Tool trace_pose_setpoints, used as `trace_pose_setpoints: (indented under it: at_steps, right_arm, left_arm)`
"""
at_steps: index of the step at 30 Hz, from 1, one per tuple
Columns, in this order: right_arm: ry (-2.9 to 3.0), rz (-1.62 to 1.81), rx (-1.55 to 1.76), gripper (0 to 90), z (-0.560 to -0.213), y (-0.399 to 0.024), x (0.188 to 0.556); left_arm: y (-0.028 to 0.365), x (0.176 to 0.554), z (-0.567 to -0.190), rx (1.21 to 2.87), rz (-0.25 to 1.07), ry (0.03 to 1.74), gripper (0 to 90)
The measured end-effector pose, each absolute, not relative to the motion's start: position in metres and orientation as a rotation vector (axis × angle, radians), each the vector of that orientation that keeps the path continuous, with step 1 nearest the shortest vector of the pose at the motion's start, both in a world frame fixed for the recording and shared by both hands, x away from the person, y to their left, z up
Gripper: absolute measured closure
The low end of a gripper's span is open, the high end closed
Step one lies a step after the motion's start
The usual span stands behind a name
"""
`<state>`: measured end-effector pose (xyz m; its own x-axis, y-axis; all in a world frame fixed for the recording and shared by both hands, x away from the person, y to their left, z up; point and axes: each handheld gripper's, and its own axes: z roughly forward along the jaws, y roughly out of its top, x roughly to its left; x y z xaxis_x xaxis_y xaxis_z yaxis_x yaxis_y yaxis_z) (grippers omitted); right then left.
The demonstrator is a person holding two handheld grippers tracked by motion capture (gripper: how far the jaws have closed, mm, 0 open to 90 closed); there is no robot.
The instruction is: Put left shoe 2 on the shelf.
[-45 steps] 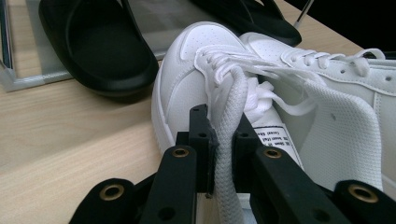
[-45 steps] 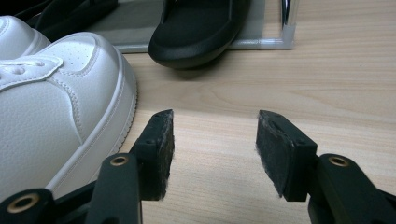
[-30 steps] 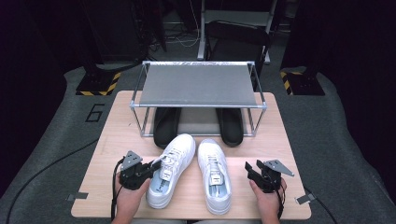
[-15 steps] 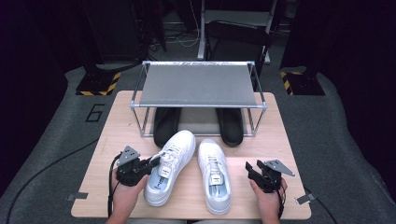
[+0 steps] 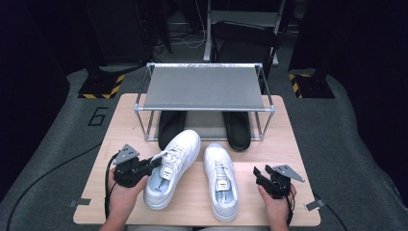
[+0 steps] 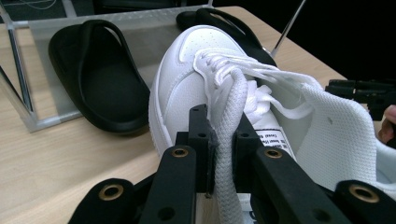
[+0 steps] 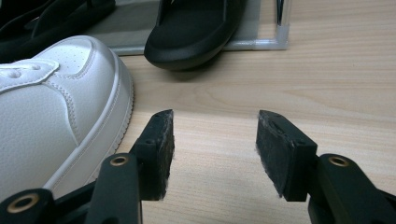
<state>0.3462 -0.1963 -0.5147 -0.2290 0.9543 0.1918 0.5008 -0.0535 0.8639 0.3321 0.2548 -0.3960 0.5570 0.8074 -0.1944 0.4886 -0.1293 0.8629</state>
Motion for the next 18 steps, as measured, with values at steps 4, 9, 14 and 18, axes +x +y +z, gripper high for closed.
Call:
trace_pose_setpoints:
  at_steps: [4,9,14,18]
  right_arm:
    - [1.744,1.225,1.557,46.4,-0.515,-0.196,0.346]
    - [1.746,1.227,1.543,46.4,-0.515,-0.196,0.346]
    - [1.752,1.224,1.546,46.3,-0.515,-0.195,0.346]
    - [1.751,1.222,1.548,46.3,-0.515,-0.196,0.346]
  left_arm:
    - [0.260,0.334,-0.386,1.772,0.385,1.067,82.6]
    - [0.262,0.336,-0.373,1.765,0.402,1.070,82.6]
    - [0.266,0.337,-0.363,1.764,0.422,1.070,82.5]
    - [0.268,0.339,-0.356,1.750,0.424,1.070,82.5]
